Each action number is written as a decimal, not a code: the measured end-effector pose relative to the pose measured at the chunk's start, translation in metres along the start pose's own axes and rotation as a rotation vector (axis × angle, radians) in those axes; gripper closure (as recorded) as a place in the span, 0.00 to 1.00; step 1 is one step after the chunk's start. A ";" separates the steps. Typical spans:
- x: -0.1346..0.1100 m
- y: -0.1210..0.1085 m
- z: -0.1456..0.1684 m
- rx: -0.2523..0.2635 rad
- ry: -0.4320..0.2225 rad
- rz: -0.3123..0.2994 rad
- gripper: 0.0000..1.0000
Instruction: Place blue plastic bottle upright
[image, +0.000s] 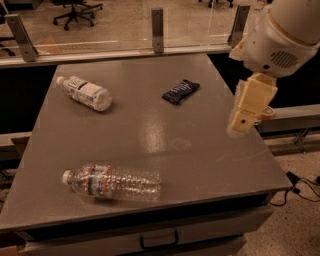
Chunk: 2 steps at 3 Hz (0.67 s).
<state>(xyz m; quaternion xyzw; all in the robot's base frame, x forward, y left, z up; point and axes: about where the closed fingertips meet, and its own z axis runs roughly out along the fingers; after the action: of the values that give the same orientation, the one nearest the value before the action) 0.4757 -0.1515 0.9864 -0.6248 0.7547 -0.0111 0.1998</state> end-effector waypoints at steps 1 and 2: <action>-0.090 -0.023 0.017 0.005 -0.116 -0.052 0.00; -0.213 -0.024 0.009 0.024 -0.290 -0.103 0.00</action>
Offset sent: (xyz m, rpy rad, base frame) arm 0.0761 0.2999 0.0941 0.3804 -0.1591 0.2307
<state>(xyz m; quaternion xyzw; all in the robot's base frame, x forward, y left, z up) 0.5311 0.0470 1.0458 -0.6553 0.6847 0.0600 0.3133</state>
